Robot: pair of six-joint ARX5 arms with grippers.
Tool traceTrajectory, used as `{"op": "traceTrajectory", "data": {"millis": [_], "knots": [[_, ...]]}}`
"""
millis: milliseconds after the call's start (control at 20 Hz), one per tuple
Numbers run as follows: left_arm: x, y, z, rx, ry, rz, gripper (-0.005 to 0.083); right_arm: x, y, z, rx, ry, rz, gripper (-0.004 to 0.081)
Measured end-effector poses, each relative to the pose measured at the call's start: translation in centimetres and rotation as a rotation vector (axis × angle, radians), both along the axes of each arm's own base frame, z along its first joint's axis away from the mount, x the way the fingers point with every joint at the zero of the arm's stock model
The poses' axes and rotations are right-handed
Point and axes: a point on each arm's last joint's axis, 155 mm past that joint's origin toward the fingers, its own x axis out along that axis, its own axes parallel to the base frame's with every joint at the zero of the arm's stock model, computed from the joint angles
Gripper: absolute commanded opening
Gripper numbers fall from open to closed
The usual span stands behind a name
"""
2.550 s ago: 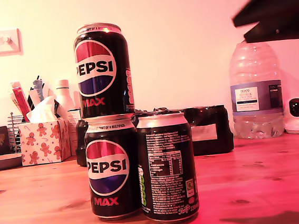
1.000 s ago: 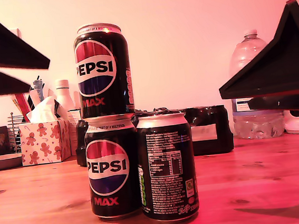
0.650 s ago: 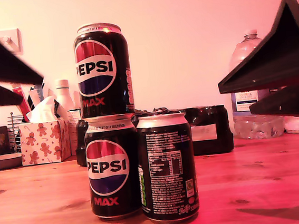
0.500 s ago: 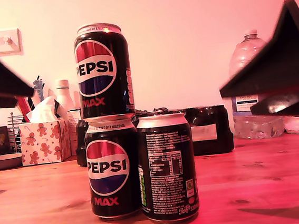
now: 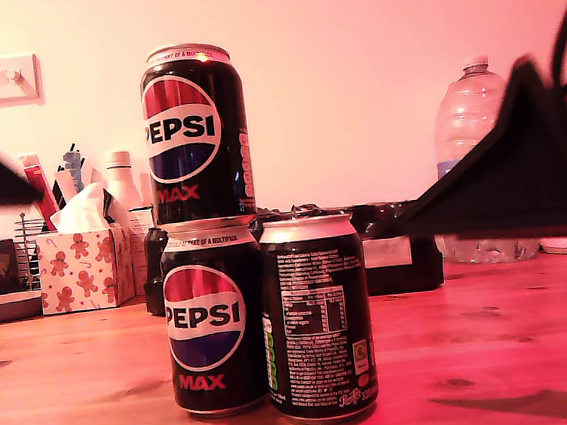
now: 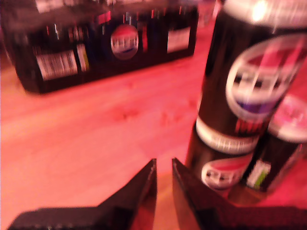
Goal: Stack up the Pepsi cans on top of each other
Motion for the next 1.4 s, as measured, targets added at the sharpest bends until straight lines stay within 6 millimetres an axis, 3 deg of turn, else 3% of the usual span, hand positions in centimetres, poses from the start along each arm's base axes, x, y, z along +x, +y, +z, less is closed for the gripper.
{"op": "traceTrajectory", "data": {"millis": [350,550,800,1150,1400], "knots": [[-0.2,-0.2,-0.1,-0.002,0.006,-0.008,0.0075,1.0,1.2,-1.3,-0.023,-0.037,0.008,0.0706],[-0.2,-0.2,-0.1,-0.011,0.012,-0.004,0.0075,2.0,1.9,-3.6,-0.079,0.033,0.009,0.0706],[-0.2,-0.2,-0.1,-0.011,0.012,-0.004,0.0075,4.4,4.0,-2.5,-0.064,0.029,0.01,0.0705],[-0.2,-0.2,-0.1,-0.01,0.012,-0.004,0.0075,2.9,5.7,-2.7,-0.056,0.05,0.077,0.0705],[-0.2,-0.2,-0.1,-0.011,0.012,-0.004,0.0075,3.7,6.3,-1.5,-0.042,0.023,0.077,0.0706]]}}
